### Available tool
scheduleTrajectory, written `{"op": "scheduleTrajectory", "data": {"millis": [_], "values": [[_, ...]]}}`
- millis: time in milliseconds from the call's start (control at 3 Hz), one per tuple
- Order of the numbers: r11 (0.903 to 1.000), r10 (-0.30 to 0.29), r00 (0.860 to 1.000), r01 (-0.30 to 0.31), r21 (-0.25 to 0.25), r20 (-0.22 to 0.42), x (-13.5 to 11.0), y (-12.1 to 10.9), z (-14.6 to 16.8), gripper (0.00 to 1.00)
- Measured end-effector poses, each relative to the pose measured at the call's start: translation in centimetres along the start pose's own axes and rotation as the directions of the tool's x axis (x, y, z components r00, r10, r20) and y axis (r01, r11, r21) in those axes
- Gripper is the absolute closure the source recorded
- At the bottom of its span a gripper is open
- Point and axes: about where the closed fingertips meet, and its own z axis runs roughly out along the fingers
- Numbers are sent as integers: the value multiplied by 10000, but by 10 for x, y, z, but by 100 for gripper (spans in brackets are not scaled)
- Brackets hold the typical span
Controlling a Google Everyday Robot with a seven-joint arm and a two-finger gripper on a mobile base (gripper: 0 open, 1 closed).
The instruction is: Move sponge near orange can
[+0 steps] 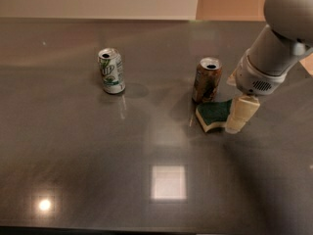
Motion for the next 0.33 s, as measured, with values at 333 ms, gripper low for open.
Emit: {"op": "scheduleTrajectory", "data": {"millis": [333], "values": [[10000,0,10000,0,0,0,0,0,0,0]]}}
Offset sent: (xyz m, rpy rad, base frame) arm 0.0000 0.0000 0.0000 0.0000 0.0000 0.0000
